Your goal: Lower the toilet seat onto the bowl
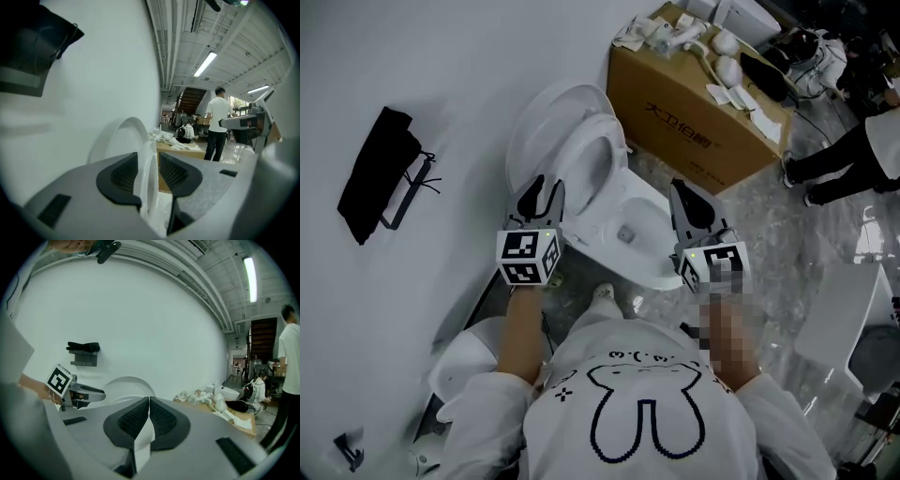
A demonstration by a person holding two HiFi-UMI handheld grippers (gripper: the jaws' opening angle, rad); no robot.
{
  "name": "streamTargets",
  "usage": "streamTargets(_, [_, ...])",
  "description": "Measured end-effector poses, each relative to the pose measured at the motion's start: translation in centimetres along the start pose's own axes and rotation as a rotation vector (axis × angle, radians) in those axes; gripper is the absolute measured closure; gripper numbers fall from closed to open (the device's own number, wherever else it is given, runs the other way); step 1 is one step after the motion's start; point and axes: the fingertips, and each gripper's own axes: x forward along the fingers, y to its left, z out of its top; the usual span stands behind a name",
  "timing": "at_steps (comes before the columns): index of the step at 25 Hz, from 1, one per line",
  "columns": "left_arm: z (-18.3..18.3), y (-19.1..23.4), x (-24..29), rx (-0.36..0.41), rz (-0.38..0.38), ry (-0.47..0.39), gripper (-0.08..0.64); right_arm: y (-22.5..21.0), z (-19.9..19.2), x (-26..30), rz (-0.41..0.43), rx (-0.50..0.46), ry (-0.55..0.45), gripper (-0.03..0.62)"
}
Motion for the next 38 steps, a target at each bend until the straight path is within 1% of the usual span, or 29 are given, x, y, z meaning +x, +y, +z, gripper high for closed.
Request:
streamTargets(3, [-1.0, 0.3, 1.3, 0.008, -0.014, 0.033, 0.422, 0.0, -0.6, 0.7, -0.01, 0.002, 0.026, 0.563])
streamTargets(6, [-2.0, 0.8, 2.5, 0.018, -0.008, 0.065, 0.422, 0.0, -1.2, 1.3, -0.016, 0.007, 0.046, 0.563])
streamTargets(9, [-2.7, 1.2, 3.4, 0.001, -0.001, 0.083, 0.422, 0.0, -1.7, 1.7, -0.013, 0.004, 0.063, 0.563])
streamTargets(17, [-3.6, 1.7, 4.4, -0.003, 0.035, 0.08, 0.423, 0.0, -2.2, 2.7, -0.004, 0.008, 0.071, 0.563])
streamTargets(21, [-3.6, 2.0, 4.3, -0.006, 0.065, 0.082, 0.449, 0.1, -2.1, 2.6, 0.0, 0.012, 0.06, 0.563])
streamTargets(24, [-3.5, 1.9, 4.3, 0.0, 0.086, 0.071, 0.449, -0.1, -2.1, 2.0, -0.003, 0.017, 0.052, 0.563])
streamTargets(29, [-3.7, 1.7, 4.2, -0.006, 0.105, 0.076, 0.449, -0.9, -2.6, 0.6, -0.001, 0.023, 0.051, 0.563])
streamTargets(34, [-3.9, 1.1, 4.2, -0.019, 0.122, 0.082, 0.448, -1.3, -3.3, -0.7, 0.019, 0.029, 0.05, 0.563])
streamTargets(38, [-4.0, 0.2, 3.9, -0.034, 0.15, 0.087, 0.443, -2.3, -4.0, -2.3, 0.037, 0.03, 0.05, 0.563])
